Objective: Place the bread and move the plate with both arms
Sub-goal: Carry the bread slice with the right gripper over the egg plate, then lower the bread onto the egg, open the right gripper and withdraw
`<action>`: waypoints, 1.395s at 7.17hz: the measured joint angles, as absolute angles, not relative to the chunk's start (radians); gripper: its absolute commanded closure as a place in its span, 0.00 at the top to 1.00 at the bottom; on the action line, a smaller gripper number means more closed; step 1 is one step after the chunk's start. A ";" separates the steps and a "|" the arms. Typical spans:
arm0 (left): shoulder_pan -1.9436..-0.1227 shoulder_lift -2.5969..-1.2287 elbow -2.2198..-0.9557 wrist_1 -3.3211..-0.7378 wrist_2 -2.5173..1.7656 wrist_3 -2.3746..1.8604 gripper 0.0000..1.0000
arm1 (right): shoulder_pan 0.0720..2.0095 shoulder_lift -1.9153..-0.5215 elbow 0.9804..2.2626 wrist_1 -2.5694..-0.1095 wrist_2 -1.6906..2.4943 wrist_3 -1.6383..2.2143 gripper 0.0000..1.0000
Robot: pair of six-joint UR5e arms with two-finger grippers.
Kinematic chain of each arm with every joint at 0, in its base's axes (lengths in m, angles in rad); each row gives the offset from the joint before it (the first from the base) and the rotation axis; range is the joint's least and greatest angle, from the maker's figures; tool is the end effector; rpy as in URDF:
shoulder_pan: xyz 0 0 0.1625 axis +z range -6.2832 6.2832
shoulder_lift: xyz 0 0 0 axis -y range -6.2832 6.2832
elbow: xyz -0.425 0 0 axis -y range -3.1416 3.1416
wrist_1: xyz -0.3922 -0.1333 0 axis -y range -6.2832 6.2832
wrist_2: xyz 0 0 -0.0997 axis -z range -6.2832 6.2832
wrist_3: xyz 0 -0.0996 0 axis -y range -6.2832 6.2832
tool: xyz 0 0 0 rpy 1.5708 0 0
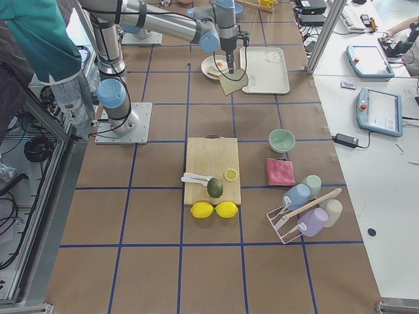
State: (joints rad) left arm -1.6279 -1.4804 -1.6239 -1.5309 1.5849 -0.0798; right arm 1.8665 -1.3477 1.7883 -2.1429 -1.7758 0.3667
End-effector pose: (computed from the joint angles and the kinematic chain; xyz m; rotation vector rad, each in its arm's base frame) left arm -0.1580 -0.4524 0.5088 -0.0364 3.1302 -0.1221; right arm 0.2714 -0.5031 0.3261 -0.1258 -2.9746 0.2850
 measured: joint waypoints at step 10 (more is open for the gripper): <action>-1.628 -1.479 -1.624 -1.531 1.586 -0.079 1.00 | 2.089 -1.212 1.710 -2.159 -1.679 0.848 0.30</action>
